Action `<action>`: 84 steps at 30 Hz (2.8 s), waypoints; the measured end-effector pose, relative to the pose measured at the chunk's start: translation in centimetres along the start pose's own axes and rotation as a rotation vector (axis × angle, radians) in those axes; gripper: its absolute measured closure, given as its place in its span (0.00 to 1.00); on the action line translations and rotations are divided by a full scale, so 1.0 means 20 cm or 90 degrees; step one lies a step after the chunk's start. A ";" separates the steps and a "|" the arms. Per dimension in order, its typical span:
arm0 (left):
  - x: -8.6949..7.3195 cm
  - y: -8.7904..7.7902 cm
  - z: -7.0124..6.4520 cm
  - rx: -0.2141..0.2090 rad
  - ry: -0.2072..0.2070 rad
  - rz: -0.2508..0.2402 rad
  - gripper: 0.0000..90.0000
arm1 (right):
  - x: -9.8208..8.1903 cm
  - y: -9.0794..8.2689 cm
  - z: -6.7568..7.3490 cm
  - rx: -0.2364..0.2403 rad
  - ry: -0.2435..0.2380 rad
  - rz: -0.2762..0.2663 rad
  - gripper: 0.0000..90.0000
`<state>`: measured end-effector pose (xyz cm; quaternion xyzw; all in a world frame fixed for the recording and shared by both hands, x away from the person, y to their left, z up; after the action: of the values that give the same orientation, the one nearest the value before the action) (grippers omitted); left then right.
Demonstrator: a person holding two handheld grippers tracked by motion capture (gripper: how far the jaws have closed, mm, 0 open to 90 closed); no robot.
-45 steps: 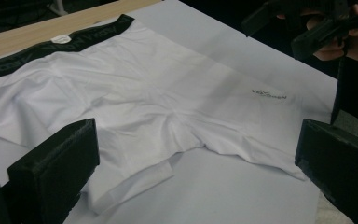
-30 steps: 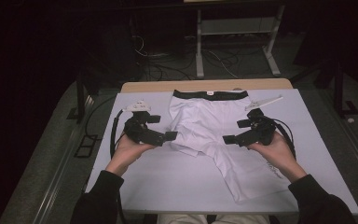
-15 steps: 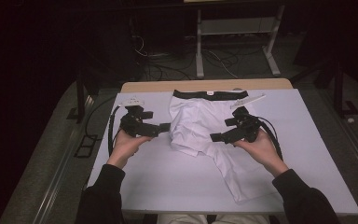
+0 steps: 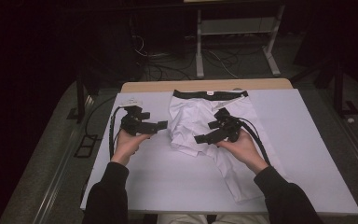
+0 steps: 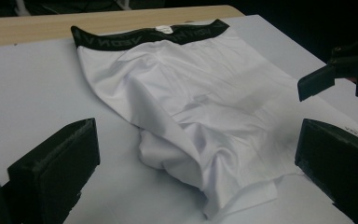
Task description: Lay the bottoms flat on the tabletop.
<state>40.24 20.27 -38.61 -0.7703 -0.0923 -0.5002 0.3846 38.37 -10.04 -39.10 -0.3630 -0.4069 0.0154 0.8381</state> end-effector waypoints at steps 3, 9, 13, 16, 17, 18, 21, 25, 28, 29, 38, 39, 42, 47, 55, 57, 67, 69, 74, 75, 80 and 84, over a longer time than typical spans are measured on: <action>-0.04 0.02 0.04 0.000 -0.026 -0.005 0.00 | 0.00 0.05 0.00 0.004 -0.001 0.001 0.07; -0.09 0.07 0.08 -0.010 -0.055 -0.003 0.00 | 0.00 0.16 0.02 0.016 0.003 0.012 0.09; -0.11 0.11 0.08 -0.023 -0.057 0.010 0.00 | 0.00 0.23 0.03 0.023 0.007 0.019 0.12; -0.12 0.14 0.08 -0.035 -0.057 0.015 0.00 | 0.00 0.28 0.04 0.023 0.007 0.026 0.12; -0.12 0.16 0.07 -0.037 -0.057 0.018 0.00 | 0.00 0.30 0.04 0.021 0.003 0.028 0.13; -0.12 0.16 0.07 -0.039 -0.060 0.019 0.00 | 0.00 0.32 0.04 0.021 -0.001 0.031 0.14; -0.13 0.19 0.08 -0.049 -0.069 0.016 0.06 | 0.00 0.35 0.06 0.015 -0.005 0.033 0.16; -0.16 0.23 0.08 -0.060 -0.078 0.010 0.14 | 0.01 0.40 0.07 0.011 -0.002 0.035 0.16; -0.17 0.25 0.07 -0.062 -0.078 0.026 0.17 | 0.01 0.44 0.08 0.005 0.003 0.032 0.16; -0.18 0.26 0.07 -0.060 -0.078 0.029 0.17 | 0.01 0.45 0.08 0.002 0.004 0.032 0.16; -0.21 0.30 0.05 -0.053 -0.056 0.038 0.44 | -0.01 0.51 0.07 -0.036 0.016 0.016 0.24; -0.21 0.30 0.05 -0.052 -0.055 0.037 0.49 | -0.02 0.52 0.08 -0.042 0.013 0.012 0.25; -0.21 0.31 0.05 -0.040 -0.062 0.040 0.65 | -0.02 0.54 0.10 -0.077 -0.003 0.012 0.31; -0.21 0.32 0.05 -0.039 -0.074 0.046 0.90 | -0.04 0.59 0.13 -0.088 -0.010 0.014 0.38; -0.19 0.30 0.04 -0.040 -0.106 0.029 0.96 | -0.03 0.58 0.15 -0.126 -0.034 0.027 0.88; -0.18 0.28 0.06 -0.036 -0.114 0.022 0.96 | -0.02 0.54 0.14 -0.117 -0.033 0.035 0.92; -0.09 0.19 0.10 -0.010 -0.101 0.000 0.96 | 0.10 0.11 0.05 -0.113 -0.038 -0.020 0.94; -0.04 0.19 0.10 -0.011 -0.094 0.003 0.96 | 0.11 0.05 0.01 -0.118 -0.028 -0.029 0.94; 0.08 0.21 0.06 -0.016 -0.062 0.007 0.96 | 0.09 -0.08 -0.08 -0.124 0.003 -0.052 0.94; 0.12 0.23 0.05 -0.015 -0.052 0.008 0.96 | 0.09 -0.10 -0.09 -0.125 0.007 -0.055 0.94; 0.22 0.28 0.05 -0.010 -0.040 0.007 0.96 | 0.06 -0.20 -0.17 -0.135 0.033 -0.073 0.94; 0.27 0.34 0.07 0.006 -0.020 0.020 0.96 | 0.04 -0.24 -0.23 -0.153 0.050 -0.076 0.94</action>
<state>47.41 15.19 -37.74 -0.7774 -0.0887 -0.4818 0.3945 40.79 -16.14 -37.40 -0.4361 -0.3938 -0.0977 0.8032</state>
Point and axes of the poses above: each handheld gripper's, and its own axes: y roughly forward along the jaws, x roughly out of its top, z roughly to its left, the point moved 1 cm from there along y, roughly forward along the jaws, and after that the axes turned 6 degrees about y, right-handed, at the moved point
